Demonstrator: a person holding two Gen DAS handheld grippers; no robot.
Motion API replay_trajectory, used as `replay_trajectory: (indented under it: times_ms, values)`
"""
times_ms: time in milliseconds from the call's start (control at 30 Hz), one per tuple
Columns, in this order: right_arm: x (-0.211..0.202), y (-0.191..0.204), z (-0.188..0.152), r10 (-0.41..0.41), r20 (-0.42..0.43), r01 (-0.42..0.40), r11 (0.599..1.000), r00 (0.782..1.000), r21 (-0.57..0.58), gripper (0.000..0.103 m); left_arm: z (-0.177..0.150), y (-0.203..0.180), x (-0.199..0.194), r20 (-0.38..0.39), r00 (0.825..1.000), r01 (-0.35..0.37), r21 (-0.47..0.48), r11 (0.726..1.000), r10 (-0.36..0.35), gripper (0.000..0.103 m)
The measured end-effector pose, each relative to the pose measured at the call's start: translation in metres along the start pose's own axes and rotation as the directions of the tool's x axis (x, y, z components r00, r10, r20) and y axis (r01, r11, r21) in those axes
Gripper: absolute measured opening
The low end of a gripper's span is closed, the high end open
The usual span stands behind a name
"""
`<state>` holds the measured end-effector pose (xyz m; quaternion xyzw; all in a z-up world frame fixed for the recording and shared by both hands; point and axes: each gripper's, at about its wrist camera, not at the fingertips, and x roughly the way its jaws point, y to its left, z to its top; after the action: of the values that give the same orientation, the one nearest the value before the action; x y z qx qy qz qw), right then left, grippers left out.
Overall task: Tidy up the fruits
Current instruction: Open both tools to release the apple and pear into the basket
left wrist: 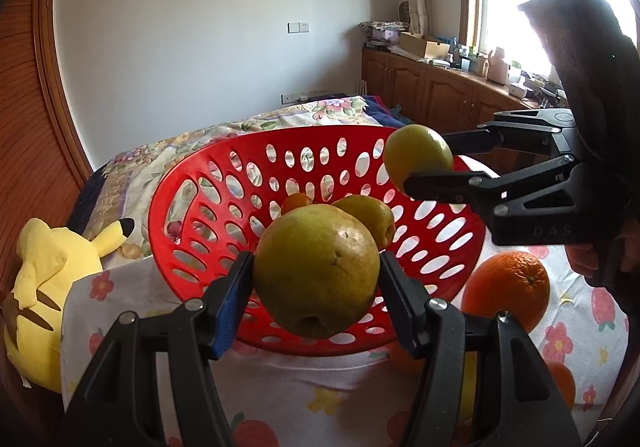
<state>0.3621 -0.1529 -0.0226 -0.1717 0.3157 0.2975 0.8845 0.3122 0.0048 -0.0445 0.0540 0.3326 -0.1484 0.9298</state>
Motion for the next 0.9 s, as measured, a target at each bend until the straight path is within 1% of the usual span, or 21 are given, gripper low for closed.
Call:
replay_trajectory:
  times_ms: [267, 533, 667, 900]
  values:
    - [0.019, 0.004, 0.004, 0.039, -0.038, -0.039, 0.999, 0.999, -0.013, 0.053, 0.000, 0.006, 0.009, -0.026, 1.000, -0.008, -0.023, 1.000, 0.007, 0.062]
    - [0.029, 0.010, 0.003, 0.045, -0.072, -0.048, 0.998, 0.996, -0.039, 0.053, 0.002, 0.003, 0.011, -0.041, 0.999, -0.013, -0.022, 1.000, 0.012, 0.062]
    - [0.034, 0.008, 0.002, 0.047, -0.085, -0.050, 0.998, 0.995, -0.036, 0.053, 0.008, 0.003, 0.000, 0.009, 1.000, -0.020, -0.023, 1.000, 0.020, 0.064]
    - [0.033, 0.008, 0.003, 0.062, -0.091, -0.066, 0.997, 0.994, -0.031, 0.053, 0.007, 0.009, -0.014, 0.036, 0.999, -0.035, -0.040, 0.999, 0.037, 0.066]
